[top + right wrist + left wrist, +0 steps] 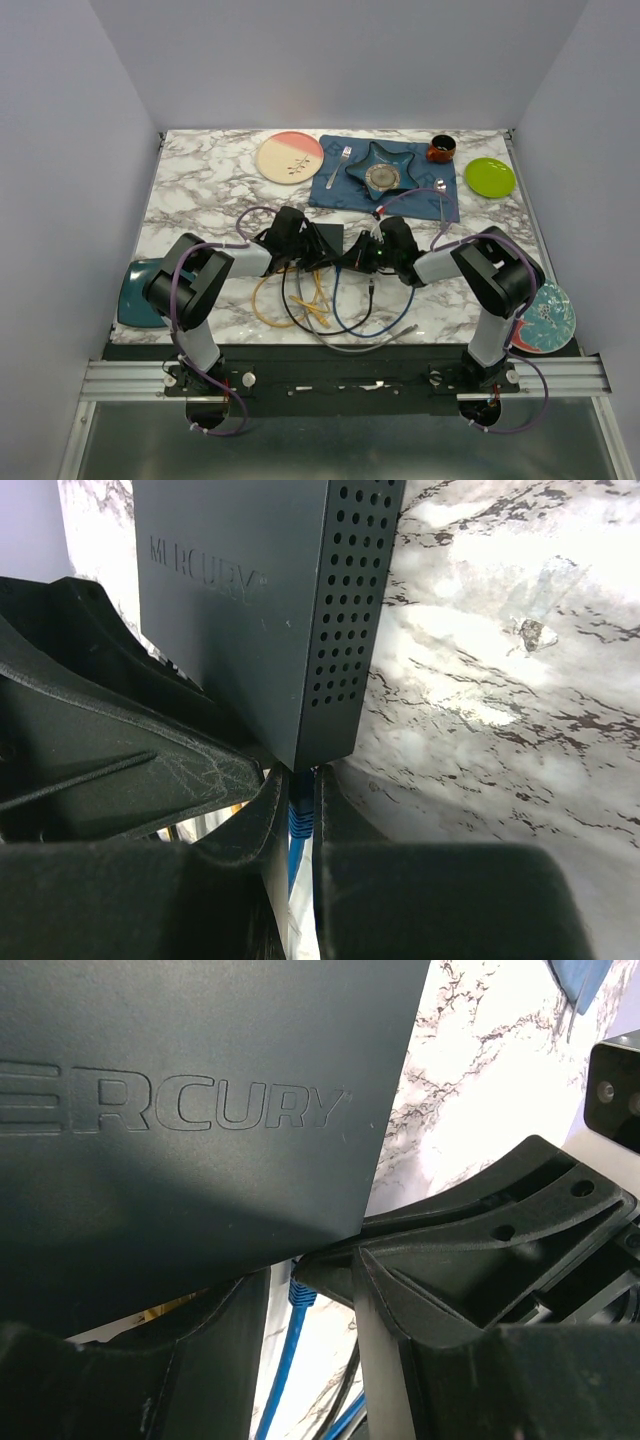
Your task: Pull the plug from the switch port
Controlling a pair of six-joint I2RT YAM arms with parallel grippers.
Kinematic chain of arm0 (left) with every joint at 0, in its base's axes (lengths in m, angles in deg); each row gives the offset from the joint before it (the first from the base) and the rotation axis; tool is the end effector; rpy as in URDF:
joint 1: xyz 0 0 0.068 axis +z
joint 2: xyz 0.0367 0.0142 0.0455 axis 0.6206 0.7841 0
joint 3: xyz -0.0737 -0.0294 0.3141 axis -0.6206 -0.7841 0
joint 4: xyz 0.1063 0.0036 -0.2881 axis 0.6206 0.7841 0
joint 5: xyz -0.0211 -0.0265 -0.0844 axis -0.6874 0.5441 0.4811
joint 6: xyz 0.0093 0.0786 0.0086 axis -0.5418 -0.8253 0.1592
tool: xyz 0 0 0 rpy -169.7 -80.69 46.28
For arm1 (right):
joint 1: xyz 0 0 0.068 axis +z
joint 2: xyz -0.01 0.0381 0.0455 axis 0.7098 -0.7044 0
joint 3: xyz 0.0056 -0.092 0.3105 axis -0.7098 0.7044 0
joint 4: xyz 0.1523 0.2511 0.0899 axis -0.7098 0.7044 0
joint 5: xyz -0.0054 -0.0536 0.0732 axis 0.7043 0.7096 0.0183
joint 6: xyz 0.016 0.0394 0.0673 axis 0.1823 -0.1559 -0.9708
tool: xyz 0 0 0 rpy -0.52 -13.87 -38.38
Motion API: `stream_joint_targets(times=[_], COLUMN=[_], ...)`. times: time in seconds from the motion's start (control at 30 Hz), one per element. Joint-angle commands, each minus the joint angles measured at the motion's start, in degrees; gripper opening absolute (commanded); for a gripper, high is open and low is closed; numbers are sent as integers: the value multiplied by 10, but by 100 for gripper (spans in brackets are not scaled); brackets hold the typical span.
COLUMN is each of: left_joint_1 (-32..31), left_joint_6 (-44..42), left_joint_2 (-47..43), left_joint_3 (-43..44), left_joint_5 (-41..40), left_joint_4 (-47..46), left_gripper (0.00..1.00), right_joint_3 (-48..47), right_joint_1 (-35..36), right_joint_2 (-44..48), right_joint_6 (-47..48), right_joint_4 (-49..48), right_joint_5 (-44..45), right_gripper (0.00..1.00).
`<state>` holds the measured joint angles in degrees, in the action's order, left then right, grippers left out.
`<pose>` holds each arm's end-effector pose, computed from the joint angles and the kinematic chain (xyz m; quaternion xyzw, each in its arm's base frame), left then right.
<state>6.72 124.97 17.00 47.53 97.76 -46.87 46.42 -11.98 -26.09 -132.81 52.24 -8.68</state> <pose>0.3248 -0.2252 0.1265 -0.1761 0.8848 -0.3959 0.1715 0.3095 0.2342 0.0979 0.0294 0.8691 0.4346 0.2343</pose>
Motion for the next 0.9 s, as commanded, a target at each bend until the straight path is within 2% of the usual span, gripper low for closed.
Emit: stream_joint_targets(times=[0.0,0.3,0.6,0.73,0.8,0.87], left_joint_1=[9,9,9,9,9,9], left_joint_6=[7,10,10,0,-5,-17], left_joint_2=[19,14,6,-22,-52,-88], left_joint_3=[14,21,29,20,6,-6], left_joint_5=[-42,-50,-56,-59,-60,-63], left_joint_4=[-22,-25,-26,-32,-45,-50], left_gripper=[50,50,51,53,54,57], right_joint_3=[15,15,30,65,61,40], right_joint_1=[20,29,32,31,31,31], right_joint_2=[-27,-7,-7,64,127,201], right_joint_6=[45,68,67,60,70,81], right_joint_4=[97,139,139,131,169,235], right_joint_5=[-78,-106,-123,-48,-8,70], right_gripper=[1,1,1,1,1,1])
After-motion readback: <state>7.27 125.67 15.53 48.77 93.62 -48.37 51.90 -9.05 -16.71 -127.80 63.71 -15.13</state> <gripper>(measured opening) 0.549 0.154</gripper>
